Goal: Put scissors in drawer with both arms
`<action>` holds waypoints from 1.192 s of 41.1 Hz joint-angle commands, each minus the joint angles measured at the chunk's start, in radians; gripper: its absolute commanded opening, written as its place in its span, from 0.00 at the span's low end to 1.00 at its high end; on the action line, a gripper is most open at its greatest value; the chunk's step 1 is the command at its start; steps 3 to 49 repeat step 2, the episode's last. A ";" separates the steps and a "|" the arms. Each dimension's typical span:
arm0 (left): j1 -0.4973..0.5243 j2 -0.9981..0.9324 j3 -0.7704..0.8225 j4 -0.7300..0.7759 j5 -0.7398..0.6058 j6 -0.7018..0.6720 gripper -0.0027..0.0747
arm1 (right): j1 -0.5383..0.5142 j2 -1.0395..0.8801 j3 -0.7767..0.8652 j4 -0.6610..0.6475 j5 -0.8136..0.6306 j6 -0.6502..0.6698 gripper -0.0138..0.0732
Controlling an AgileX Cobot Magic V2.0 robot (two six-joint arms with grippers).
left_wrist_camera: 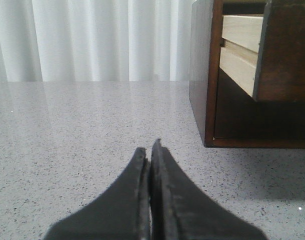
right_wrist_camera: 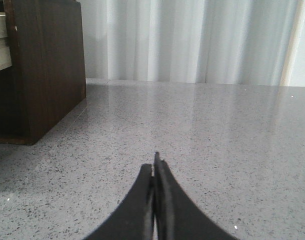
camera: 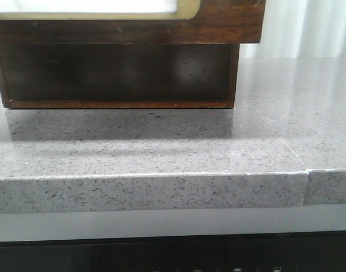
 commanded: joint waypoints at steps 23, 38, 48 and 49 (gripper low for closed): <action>0.002 -0.018 0.025 -0.007 -0.083 -0.009 0.01 | -0.003 -0.018 0.002 -0.014 -0.088 0.001 0.08; 0.002 -0.018 0.025 -0.007 -0.083 -0.009 0.01 | -0.003 -0.018 0.002 -0.014 -0.088 0.001 0.08; 0.002 -0.018 0.025 -0.007 -0.083 -0.009 0.01 | -0.003 -0.018 0.002 -0.014 -0.088 0.001 0.08; 0.002 -0.018 0.025 -0.007 -0.083 -0.009 0.01 | -0.003 -0.018 0.002 -0.014 -0.088 0.001 0.08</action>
